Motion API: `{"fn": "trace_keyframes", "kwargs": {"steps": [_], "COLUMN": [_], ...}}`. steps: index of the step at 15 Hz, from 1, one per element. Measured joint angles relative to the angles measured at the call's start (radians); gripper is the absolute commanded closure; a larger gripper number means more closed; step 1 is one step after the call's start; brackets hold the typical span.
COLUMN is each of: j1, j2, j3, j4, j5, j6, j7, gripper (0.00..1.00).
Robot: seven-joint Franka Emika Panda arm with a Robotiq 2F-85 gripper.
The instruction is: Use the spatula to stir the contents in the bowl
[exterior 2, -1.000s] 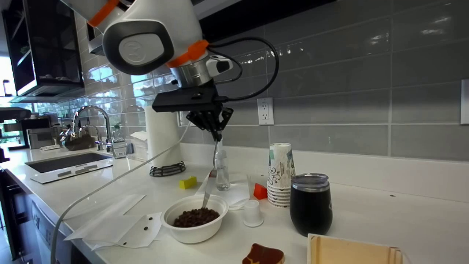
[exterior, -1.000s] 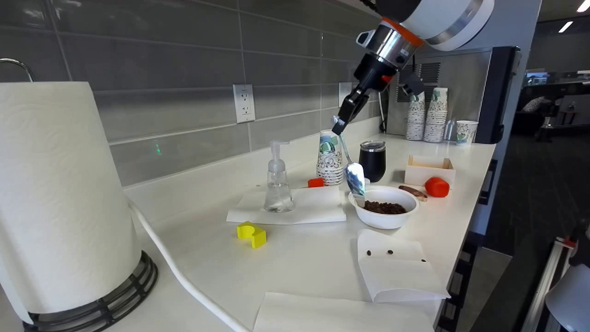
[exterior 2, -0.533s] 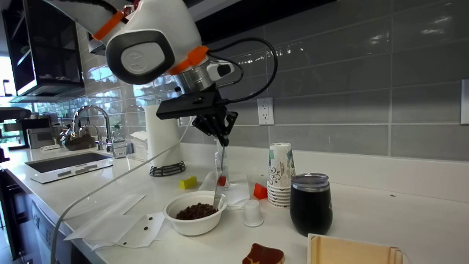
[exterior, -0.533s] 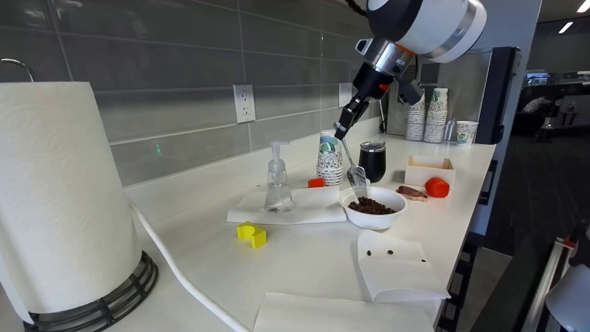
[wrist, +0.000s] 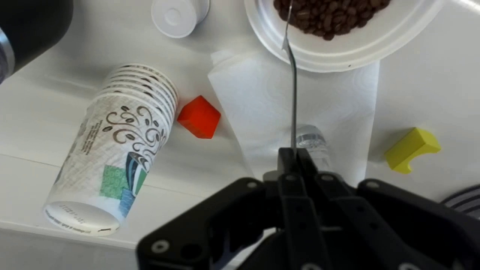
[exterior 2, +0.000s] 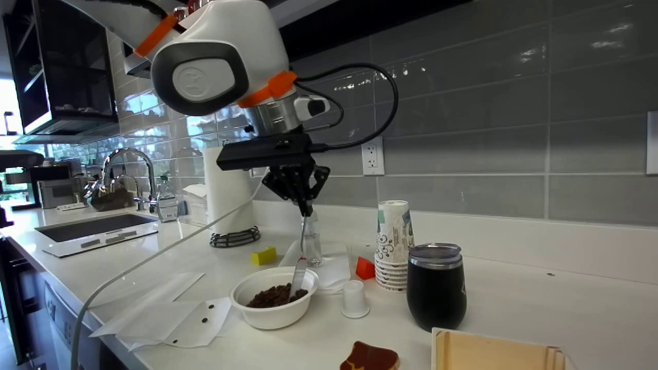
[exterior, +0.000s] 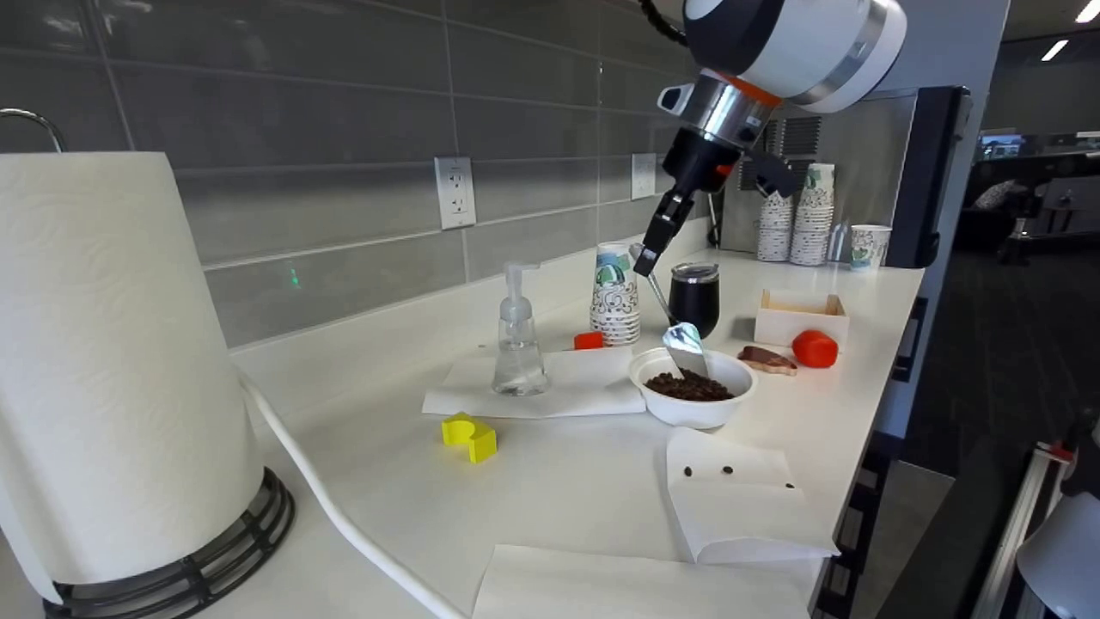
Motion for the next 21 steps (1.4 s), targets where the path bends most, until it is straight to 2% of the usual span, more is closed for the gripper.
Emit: {"fn": "trace_keyframes", "kwargs": {"steps": [6,10,15,21], "j1": [0.036,0.061,0.077,0.071], "j2": [-0.02,-0.024,-0.041,-0.043], "j3": [-0.067,-0.1,-0.097,-0.028], "j4": [0.002,0.002,0.003,0.002], "j5": [0.015,0.053,0.121,0.161], "j6": [-0.175,-0.219,-0.189,-0.042], "j7": [-0.102,-0.13,-0.132,-0.125], "gripper": [0.99,0.99,0.99,0.99]}}
